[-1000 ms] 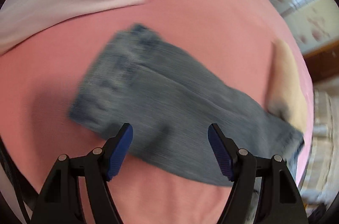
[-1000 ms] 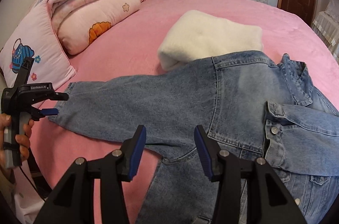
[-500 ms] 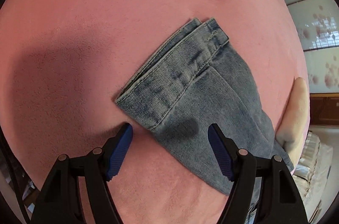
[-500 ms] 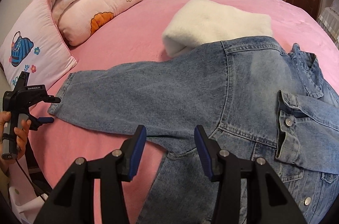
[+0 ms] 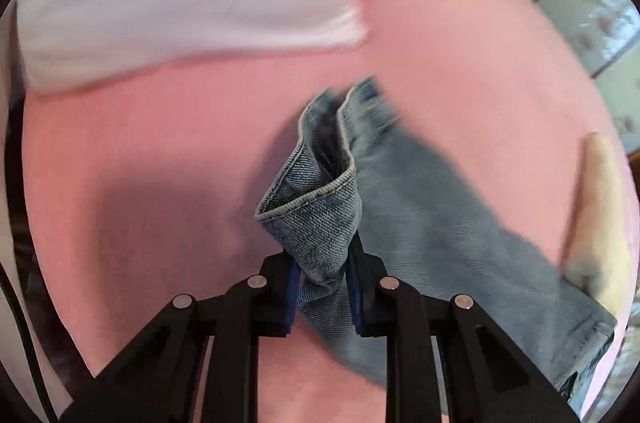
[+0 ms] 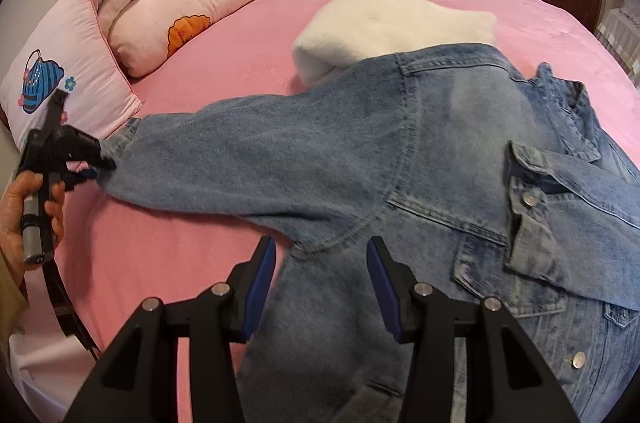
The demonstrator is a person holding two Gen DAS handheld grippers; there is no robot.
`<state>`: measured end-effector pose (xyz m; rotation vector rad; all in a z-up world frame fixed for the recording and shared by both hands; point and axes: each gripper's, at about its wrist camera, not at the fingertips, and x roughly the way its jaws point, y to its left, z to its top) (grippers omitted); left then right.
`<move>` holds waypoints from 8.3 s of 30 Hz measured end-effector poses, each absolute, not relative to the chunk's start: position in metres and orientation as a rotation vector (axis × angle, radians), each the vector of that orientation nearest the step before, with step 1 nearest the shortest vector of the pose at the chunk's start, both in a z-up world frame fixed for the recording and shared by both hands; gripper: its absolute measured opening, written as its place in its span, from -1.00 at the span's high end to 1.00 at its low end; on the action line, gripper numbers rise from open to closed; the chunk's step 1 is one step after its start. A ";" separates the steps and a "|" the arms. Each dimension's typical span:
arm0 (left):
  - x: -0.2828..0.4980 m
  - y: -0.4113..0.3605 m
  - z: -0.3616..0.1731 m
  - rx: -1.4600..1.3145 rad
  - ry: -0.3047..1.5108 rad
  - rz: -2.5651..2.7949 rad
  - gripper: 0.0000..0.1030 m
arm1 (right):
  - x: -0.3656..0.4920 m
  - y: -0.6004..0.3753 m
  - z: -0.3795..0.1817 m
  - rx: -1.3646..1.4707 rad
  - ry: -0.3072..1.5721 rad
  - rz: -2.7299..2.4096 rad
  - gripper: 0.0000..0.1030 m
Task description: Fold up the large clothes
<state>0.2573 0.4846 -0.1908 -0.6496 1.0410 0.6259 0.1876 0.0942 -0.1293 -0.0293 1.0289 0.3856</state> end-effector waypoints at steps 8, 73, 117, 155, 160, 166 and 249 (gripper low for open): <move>0.281 0.322 -0.088 -0.527 0.870 0.180 0.65 | 0.166 0.020 -0.122 -0.004 1.000 0.276 0.08; 0.237 0.119 -0.199 -0.235 1.068 -0.058 -0.29 | 0.257 -0.114 -0.141 0.297 0.941 0.464 0.62; 0.378 0.154 -0.246 -0.405 1.213 -0.194 -0.35 | 0.285 -0.276 -0.194 0.634 1.091 0.280 0.13; 0.321 0.051 -0.232 -0.098 1.052 -0.091 -0.06 | 0.250 -0.125 -0.176 0.054 0.966 0.197 0.37; 0.319 0.058 -0.234 -0.082 1.044 -0.077 -0.05 | 0.243 -0.194 -0.175 0.150 0.966 0.091 1.00; 0.318 0.057 -0.236 -0.050 1.038 -0.032 -0.06 | 0.234 -0.212 -0.174 0.177 0.958 0.044 1.00; 0.038 0.118 -0.246 -0.194 1.202 -0.267 -0.59 | -0.081 -0.346 -0.182 0.156 1.136 -0.017 -0.20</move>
